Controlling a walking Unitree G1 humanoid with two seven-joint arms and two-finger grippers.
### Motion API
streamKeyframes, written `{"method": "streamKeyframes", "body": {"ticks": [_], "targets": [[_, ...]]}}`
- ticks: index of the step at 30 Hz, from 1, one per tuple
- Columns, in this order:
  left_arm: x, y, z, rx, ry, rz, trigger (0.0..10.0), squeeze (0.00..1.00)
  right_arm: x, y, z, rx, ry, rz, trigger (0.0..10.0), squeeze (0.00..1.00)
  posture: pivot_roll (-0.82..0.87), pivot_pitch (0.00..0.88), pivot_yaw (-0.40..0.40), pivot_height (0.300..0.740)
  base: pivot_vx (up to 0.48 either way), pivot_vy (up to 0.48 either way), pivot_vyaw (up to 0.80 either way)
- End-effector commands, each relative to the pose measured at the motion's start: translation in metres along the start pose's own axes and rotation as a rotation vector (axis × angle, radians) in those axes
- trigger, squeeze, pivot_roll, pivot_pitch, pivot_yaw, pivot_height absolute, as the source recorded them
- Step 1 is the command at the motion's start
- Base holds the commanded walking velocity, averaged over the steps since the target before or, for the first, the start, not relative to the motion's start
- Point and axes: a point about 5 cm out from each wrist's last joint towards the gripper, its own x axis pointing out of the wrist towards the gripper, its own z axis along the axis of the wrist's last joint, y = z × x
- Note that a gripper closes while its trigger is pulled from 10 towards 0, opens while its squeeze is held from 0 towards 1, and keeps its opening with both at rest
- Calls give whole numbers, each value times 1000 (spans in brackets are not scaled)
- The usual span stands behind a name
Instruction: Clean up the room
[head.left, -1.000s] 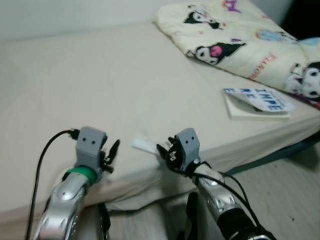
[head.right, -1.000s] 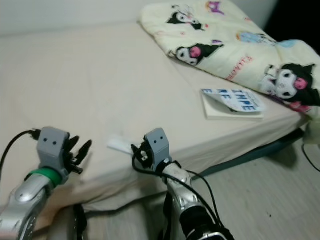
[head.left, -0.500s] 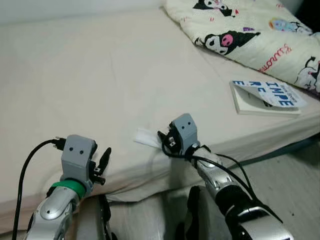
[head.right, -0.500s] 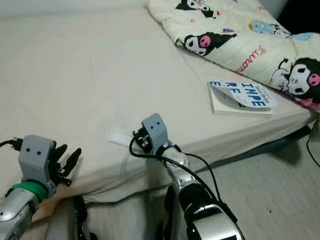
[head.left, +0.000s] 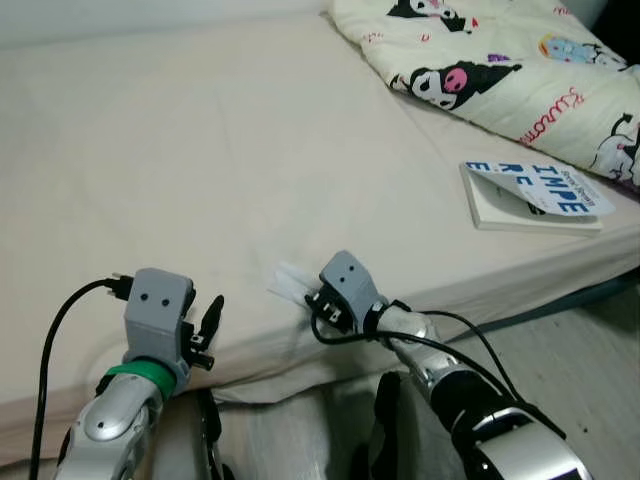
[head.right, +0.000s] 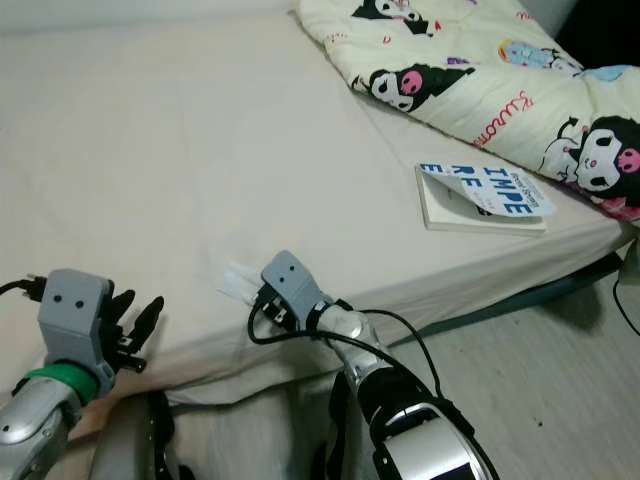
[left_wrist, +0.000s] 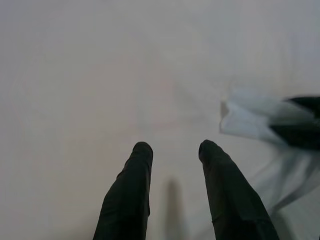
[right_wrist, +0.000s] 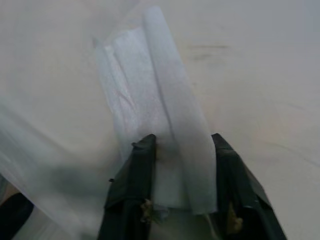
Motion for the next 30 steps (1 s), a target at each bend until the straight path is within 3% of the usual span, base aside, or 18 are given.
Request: {"method": "streamKeyframes", "body": {"ticks": [1, 14, 18, 20, 26, 27, 28, 29, 30], "targets": [[-1, -1, -9, -8, 44, 0, 10000, 0, -11, 11, -41, 77, 168, 14, 0, 0, 108, 352, 24, 535, 0, 0, 0], [18, -12, -8, -31, 19, -15, 10000, 0, -13, -11, -15, 174, -29, -39, 0, 0, 66, 277, 11, 535, 0, 0, 0], [28, -20, -2, -38, -23, -35, 10000, 0, -17, -27, 11, 202, -229, -108, 0, 0, 33, 212, 7, 535, 0, 0, 0], [30, -22, -1, -37, -31, -39, 10000, 0, -19, -31, 16, 206, -266, -130, 0, 0, 33, 212, 7, 535, 0, 0, 0], [43, -33, 7, -33, -83, -79, 10000, 0, -44, -46, 46, 231, -519, -315, 0, 0, -26, 153, 11, 535, 0, 0, 0], [44, -36, 9, -33, -95, -89, 10000, 0, -51, -49, 50, 246, -560, -369, 6314, 0, -30, 149, 12, 535, 0, 0, 0], [44, -36, 9, -33, -95, -89, 10000, 0, -51, -49, 50, 246, -560, -369, 6314, 0, -30, 149, 12, 535, 0, 0, 0], [46, -39, 11, -29, -108, -103, 10000, 0, -57, -49, 50, 264, -579, -427, 10000, 0, -43, 133, 18, 535, 0, 0, 0], [47, -42, 12, -25, -120, -116, 10000, 0, -62, -47, 48, 277, -584, -468, 10000, 0, -51, 124, 22, 535, 0, 0, 0]]}}
